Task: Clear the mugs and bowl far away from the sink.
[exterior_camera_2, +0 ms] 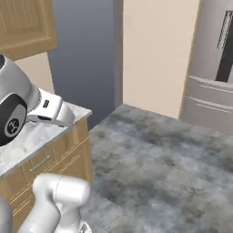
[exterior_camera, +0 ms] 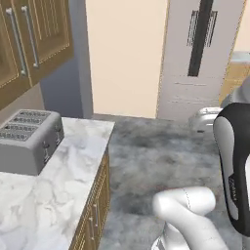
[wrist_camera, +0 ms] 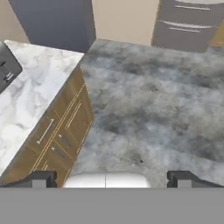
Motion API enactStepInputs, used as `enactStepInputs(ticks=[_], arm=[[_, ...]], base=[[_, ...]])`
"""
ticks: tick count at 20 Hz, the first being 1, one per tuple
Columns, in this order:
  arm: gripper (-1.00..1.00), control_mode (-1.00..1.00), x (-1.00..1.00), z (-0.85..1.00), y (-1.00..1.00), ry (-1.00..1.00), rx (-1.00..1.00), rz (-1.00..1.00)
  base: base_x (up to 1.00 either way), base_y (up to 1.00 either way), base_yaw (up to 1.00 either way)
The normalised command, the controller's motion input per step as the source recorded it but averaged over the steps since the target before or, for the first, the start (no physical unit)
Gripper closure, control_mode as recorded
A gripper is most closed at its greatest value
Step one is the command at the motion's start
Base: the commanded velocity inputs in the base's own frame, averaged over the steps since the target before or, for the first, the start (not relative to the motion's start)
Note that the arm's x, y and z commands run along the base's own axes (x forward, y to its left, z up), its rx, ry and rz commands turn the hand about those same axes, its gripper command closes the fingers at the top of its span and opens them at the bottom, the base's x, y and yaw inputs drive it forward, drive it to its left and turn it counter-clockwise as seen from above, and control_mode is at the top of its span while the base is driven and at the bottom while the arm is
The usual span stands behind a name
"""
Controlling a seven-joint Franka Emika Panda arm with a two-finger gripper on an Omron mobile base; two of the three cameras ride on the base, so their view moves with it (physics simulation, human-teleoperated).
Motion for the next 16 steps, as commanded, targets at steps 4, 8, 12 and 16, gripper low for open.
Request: enactStepInputs(ticks=[4, 8, 12, 16], arm=[[-1.00, 1.00, 0.00, 0.00, 0.00, 0.00, 0.00, 0.00], [-1.00, 1.00, 0.00, 0.00, 0.00, 0.00, 0.00, 0.00], [-1.00, 1.00, 0.00, 0.00, 0.00, 0.00, 0.00, 0.00], [-1.00, 1.00, 0.00, 0.00, 0.00, 0.00, 0.00, 0.00]], base=[[0.00, 0.00, -1.00], [0.00, 0.00, -1.00], [0.00, 0.00, -1.00], [0.00, 0.00, -1.00]])
